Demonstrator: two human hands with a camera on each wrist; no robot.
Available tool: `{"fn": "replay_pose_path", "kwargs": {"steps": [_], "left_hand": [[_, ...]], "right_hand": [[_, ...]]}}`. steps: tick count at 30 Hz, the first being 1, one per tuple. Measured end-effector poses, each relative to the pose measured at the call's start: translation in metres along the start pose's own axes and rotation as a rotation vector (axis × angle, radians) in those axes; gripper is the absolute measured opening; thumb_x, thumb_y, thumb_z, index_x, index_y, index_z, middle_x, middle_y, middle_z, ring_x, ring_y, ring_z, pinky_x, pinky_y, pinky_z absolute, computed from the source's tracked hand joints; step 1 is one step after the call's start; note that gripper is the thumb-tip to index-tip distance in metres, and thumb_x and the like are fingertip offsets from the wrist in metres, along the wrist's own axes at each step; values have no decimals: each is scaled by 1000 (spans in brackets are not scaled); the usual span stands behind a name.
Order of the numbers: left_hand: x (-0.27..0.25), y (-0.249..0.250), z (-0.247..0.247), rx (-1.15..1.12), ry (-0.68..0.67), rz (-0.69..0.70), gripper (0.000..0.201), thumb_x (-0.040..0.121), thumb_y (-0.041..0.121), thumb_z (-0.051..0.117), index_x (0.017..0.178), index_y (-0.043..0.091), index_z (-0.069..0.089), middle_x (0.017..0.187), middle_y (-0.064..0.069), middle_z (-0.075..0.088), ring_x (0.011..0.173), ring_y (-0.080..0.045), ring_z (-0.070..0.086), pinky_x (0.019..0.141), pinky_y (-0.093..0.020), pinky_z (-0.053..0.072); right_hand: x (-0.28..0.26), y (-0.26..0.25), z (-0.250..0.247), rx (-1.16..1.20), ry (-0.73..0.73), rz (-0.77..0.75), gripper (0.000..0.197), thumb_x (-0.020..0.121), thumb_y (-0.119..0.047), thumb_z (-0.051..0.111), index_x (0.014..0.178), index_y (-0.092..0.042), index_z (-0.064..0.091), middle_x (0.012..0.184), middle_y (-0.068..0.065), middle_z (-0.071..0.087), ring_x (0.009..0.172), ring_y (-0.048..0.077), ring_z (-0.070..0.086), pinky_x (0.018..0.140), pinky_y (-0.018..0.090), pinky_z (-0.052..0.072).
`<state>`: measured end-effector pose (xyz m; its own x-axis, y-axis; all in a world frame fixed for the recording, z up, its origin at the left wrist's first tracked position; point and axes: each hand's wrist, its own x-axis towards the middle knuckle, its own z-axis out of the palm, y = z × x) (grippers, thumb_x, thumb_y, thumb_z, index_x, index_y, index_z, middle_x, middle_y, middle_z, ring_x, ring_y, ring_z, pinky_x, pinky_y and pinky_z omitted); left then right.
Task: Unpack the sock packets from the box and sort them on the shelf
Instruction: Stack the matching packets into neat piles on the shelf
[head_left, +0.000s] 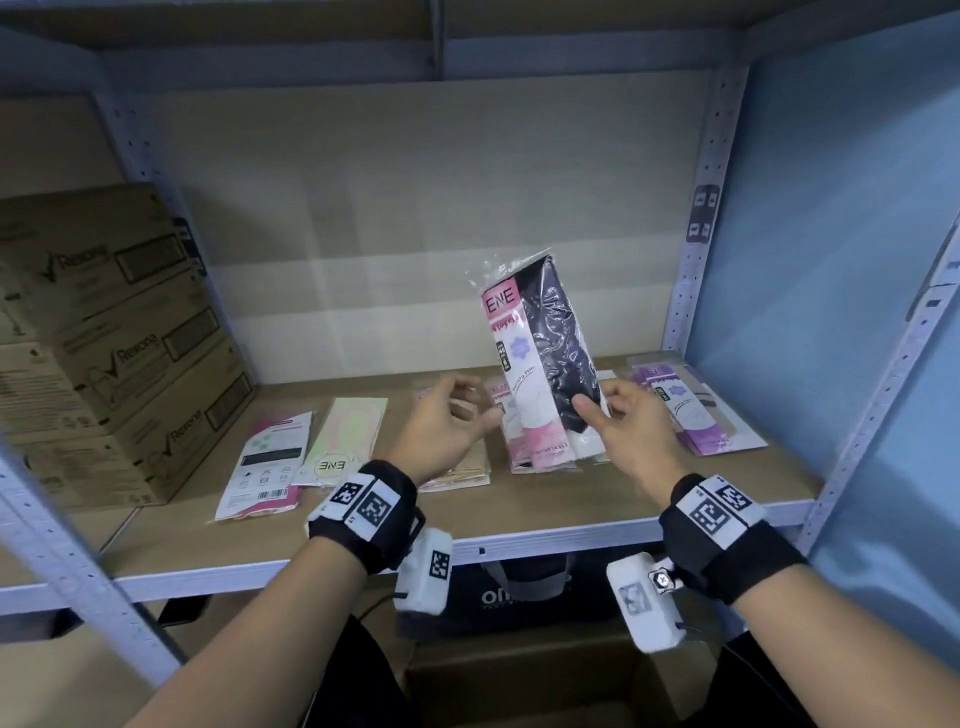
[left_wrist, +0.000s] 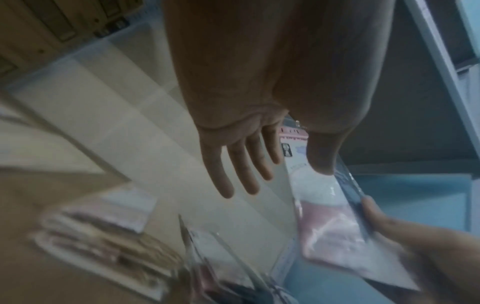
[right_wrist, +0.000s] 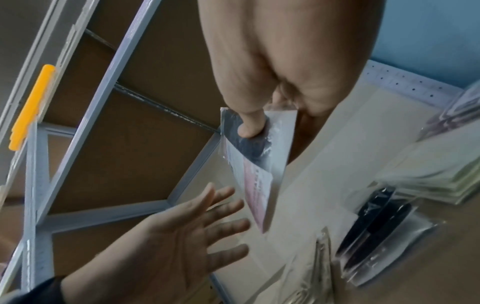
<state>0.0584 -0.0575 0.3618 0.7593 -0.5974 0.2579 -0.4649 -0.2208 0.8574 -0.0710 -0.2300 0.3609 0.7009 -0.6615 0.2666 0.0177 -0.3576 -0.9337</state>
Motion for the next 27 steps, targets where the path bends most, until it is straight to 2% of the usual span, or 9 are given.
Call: {"fn": "replay_pose_path", "kwargs": {"steps": [2, 6, 8, 14, 16, 19, 22, 24, 27], "left_hand": [[-3, -1, 11, -89, -80, -10, 39, 83, 28, 73, 116, 22, 53, 104, 0, 60, 89, -15, 59, 82, -28, 54], [-7, -5, 25, -237, 14, -60, 47, 77, 18, 78, 116, 18, 50, 104, -12, 61, 84, -21, 62, 86, -47, 56], [-8, -9, 30, -263, 24, -90, 50, 77, 11, 77, 118, 14, 47, 100, -11, 60, 82, -22, 62, 83, -49, 56], [-6, -19, 42, -277, 58, -142, 51, 74, 14, 80, 115, 15, 49, 95, -7, 59, 78, -18, 58, 79, -39, 55], [0, -21, 46, -282, 68, -159, 50, 75, 13, 80, 115, 15, 50, 95, -7, 59, 79, -18, 58, 79, -39, 55], [11, -19, 56, -247, 78, -179, 47, 78, 10, 75, 114, 15, 46, 91, -2, 58, 75, -14, 58, 68, -28, 54], [24, -19, 71, -188, 83, -212, 39, 81, 12, 72, 108, 19, 44, 93, -3, 59, 75, -17, 60, 58, -29, 50], [33, -21, 82, -118, 88, -229, 30, 83, 17, 69, 105, 20, 48, 98, -3, 59, 81, -18, 59, 66, -30, 51], [44, -25, 91, -61, 63, -266, 25, 85, 23, 66, 108, 15, 57, 110, -5, 61, 93, -16, 58, 78, -25, 48]], "right_hand": [[-3, -1, 7, 83, -12, 20, 19, 87, -17, 67, 101, -7, 61, 102, -3, 63, 92, 5, 59, 78, 17, 42], [-5, 4, 16, 166, -27, 32, 10, 88, -12, 65, 95, -7, 61, 85, -14, 64, 69, -14, 59, 61, 2, 44], [-5, 8, 19, 157, -38, 33, 12, 88, -14, 65, 97, -6, 63, 87, -10, 67, 68, -13, 60, 60, 2, 43], [-3, 22, 19, 43, -50, 81, 12, 91, -25, 62, 93, -15, 67, 94, -2, 71, 89, 9, 63, 71, 19, 44], [0, 22, 16, 27, -88, 114, 9, 91, -19, 60, 95, -17, 67, 95, -1, 70, 89, 13, 61, 70, 22, 43], [6, 22, 14, -21, -154, 134, 15, 90, -11, 57, 101, -17, 64, 97, -5, 68, 86, 5, 60, 69, 19, 43], [16, 30, 14, -115, -104, 149, 24, 90, -13, 58, 113, -16, 59, 107, 3, 66, 94, 21, 62, 78, 28, 47], [26, 36, 16, -185, -59, 203, 40, 90, -11, 58, 129, -11, 50, 121, 9, 61, 108, 27, 59, 85, 26, 42], [39, 46, 19, -266, -39, 209, 40, 91, -11, 57, 131, -10, 49, 134, 13, 54, 122, 27, 53, 91, 23, 38]]}}
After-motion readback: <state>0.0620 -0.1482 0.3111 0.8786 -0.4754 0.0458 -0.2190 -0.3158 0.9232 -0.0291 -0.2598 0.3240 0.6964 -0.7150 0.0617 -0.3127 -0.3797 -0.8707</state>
